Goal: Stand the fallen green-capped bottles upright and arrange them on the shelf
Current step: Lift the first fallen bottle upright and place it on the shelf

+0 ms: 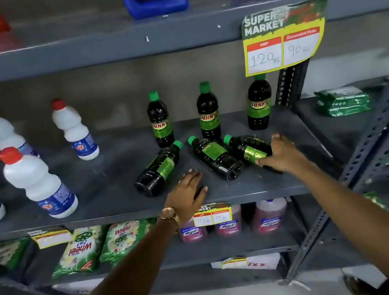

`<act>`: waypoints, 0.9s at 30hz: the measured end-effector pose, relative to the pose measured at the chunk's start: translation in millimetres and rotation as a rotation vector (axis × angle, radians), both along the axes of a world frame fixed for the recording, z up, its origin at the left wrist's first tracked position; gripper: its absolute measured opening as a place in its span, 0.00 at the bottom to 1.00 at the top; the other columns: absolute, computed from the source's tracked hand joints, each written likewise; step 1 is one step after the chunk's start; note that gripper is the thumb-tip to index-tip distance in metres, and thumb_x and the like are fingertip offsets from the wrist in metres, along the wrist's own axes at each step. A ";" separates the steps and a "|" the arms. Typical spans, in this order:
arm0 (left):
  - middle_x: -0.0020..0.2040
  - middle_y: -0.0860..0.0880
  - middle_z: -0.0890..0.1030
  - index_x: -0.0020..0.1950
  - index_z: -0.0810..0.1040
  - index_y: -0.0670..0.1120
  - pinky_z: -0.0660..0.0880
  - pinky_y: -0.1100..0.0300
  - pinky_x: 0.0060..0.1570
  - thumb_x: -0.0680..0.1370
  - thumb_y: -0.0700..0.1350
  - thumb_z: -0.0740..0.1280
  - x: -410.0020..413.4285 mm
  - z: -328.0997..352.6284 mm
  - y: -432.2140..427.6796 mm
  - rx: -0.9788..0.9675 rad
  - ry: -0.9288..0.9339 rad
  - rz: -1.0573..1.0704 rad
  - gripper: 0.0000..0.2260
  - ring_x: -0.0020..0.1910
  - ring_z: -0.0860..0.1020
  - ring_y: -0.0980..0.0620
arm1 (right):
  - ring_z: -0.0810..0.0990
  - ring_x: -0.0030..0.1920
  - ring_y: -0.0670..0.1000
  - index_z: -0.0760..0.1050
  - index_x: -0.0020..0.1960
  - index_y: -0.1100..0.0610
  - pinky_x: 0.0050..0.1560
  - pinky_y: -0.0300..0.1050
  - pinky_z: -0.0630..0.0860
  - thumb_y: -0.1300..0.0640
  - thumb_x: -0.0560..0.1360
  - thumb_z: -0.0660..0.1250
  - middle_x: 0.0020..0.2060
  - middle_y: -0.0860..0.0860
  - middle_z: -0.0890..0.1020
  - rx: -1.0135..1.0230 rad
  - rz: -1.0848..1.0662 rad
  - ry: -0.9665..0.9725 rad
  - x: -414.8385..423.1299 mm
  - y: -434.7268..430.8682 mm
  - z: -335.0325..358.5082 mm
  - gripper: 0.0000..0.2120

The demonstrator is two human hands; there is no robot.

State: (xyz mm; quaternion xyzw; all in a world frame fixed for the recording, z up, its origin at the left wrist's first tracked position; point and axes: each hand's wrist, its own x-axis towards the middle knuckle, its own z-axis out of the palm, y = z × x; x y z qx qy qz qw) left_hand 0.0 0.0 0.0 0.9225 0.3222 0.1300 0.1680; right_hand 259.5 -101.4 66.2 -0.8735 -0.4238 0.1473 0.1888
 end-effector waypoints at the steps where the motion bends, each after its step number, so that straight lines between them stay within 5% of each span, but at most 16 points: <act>1: 0.74 0.43 0.65 0.72 0.63 0.42 0.61 0.48 0.71 0.74 0.63 0.48 4.4 -2.6 3.9 -0.016 -0.007 0.027 0.34 0.74 0.60 0.45 | 0.74 0.61 0.62 0.66 0.65 0.64 0.57 0.52 0.73 0.47 0.65 0.77 0.61 0.61 0.75 -0.042 0.015 0.000 2.4 6.6 3.4 0.37; 4: 0.76 0.42 0.59 0.74 0.57 0.41 0.51 0.54 0.73 0.76 0.62 0.49 9.5 -3.1 8.5 -0.002 0.020 0.105 0.34 0.75 0.55 0.45 | 0.78 0.49 0.56 0.71 0.52 0.58 0.44 0.46 0.75 0.45 0.58 0.80 0.50 0.54 0.78 -0.128 0.038 0.044 7.6 20.2 9.6 0.31; 8: 0.76 0.42 0.59 0.74 0.57 0.41 0.50 0.55 0.73 0.75 0.63 0.46 9.2 -13.2 14.3 0.074 0.023 0.103 0.35 0.75 0.55 0.46 | 0.80 0.45 0.55 0.74 0.45 0.58 0.42 0.45 0.76 0.43 0.57 0.78 0.45 0.54 0.80 -0.113 0.019 0.083 9.9 22.0 3.8 0.26; 12: 0.75 0.42 0.61 0.74 0.59 0.41 0.51 0.54 0.74 0.76 0.62 0.47 11.0 -15.6 16.1 0.118 0.030 0.095 0.34 0.75 0.56 0.46 | 0.80 0.46 0.57 0.76 0.50 0.59 0.42 0.45 0.74 0.41 0.58 0.78 0.43 0.54 0.79 0.139 -0.120 0.074 14.1 14.2 -10.7 0.29; 16: 0.75 0.43 0.63 0.74 0.60 0.42 0.52 0.53 0.73 0.76 0.62 0.49 11.1 -17.5 16.7 0.149 0.025 0.108 0.33 0.74 0.59 0.45 | 0.78 0.45 0.52 0.72 0.56 0.60 0.46 0.41 0.72 0.51 0.60 0.81 0.45 0.52 0.79 0.656 -0.318 0.261 10.9 15.1 -16.5 0.31; 19: 0.75 0.43 0.62 0.74 0.59 0.43 0.49 0.55 0.72 0.76 0.62 0.49 11.8 -16.2 16.1 0.150 0.027 0.127 0.32 0.74 0.58 0.45 | 0.76 0.48 0.48 0.69 0.60 0.61 0.46 0.35 0.71 0.55 0.59 0.82 0.49 0.49 0.77 0.852 -0.361 0.328 5.5 22.2 -22.3 0.36; 23: 0.76 0.45 0.60 0.75 0.57 0.45 0.53 0.52 0.74 0.76 0.63 0.49 10.9 -19.9 18.8 0.136 0.045 0.132 0.32 0.75 0.54 0.48 | 0.77 0.47 0.43 0.65 0.65 0.59 0.48 0.37 0.73 0.54 0.59 0.83 0.49 0.45 0.77 0.910 -0.355 0.391 6.2 30.0 -31.9 0.41; 27: 0.76 0.46 0.59 0.75 0.57 0.46 0.50 0.55 0.72 0.76 0.62 0.50 11.1 -17.1 15.4 0.145 0.049 0.138 0.31 0.75 0.54 0.47 | 0.77 0.47 0.42 0.68 0.66 0.58 0.52 0.44 0.76 0.63 0.64 0.75 0.51 0.52 0.79 0.877 -0.258 0.430 12.2 17.0 -49.4 0.32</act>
